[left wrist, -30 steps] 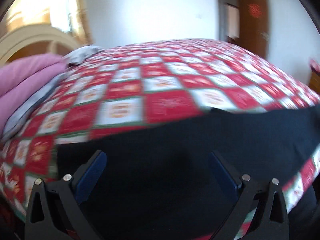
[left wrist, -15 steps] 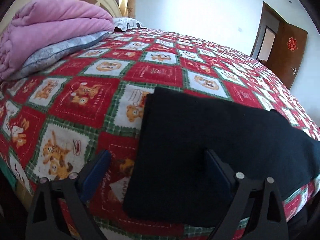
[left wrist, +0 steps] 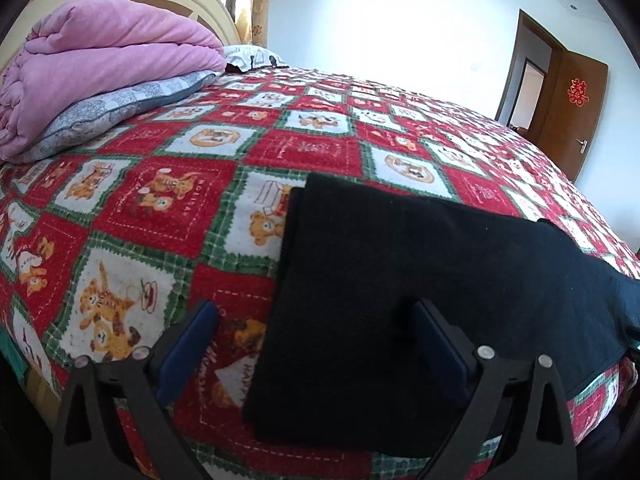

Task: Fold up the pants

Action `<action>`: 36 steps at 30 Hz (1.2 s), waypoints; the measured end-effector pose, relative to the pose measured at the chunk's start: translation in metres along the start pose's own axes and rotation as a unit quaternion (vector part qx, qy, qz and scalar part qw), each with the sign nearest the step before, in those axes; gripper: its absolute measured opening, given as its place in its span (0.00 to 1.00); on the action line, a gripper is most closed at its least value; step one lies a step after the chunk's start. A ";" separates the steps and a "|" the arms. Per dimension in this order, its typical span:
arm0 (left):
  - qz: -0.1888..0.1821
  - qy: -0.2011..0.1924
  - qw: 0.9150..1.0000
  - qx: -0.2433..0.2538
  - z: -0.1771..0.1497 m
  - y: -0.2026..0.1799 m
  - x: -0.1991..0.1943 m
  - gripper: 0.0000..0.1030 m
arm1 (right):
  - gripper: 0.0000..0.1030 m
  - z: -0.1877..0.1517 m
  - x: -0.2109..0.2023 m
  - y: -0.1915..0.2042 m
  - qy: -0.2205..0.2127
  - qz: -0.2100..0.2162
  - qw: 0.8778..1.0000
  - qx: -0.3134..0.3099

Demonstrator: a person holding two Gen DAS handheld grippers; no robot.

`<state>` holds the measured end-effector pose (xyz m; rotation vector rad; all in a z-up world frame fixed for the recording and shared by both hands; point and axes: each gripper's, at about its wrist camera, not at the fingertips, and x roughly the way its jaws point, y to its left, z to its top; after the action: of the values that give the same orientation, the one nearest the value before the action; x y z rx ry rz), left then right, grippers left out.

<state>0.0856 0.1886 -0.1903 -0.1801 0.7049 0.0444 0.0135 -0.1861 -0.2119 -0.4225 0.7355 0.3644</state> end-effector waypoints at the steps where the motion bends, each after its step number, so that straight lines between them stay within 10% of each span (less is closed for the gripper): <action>1: 0.000 -0.003 1.000 0.003 0.000 -0.001 0.001 1.00 | 0.30 -0.001 0.001 0.001 0.000 -0.008 1.000 -0.006; 8: 0.001 -0.017 1.000 0.014 0.000 -0.004 0.003 1.00 | 0.03 -0.001 -0.006 0.023 -0.003 -0.027 0.996 -0.083; 31: -0.009 -0.021 1.000 0.018 -0.004 -0.003 -0.004 1.00 | 0.03 -0.017 0.000 0.040 0.020 -0.077 0.987 -0.137; 36: 0.010 -0.044 0.998 0.037 0.001 -0.014 -0.016 1.00 | 0.04 -0.011 -0.010 0.020 0.012 -0.035 0.997 -0.069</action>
<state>0.0753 0.1755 -0.1769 -0.0989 0.6190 0.0458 -0.0084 -0.1764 -0.2173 -0.5820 0.7201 0.3464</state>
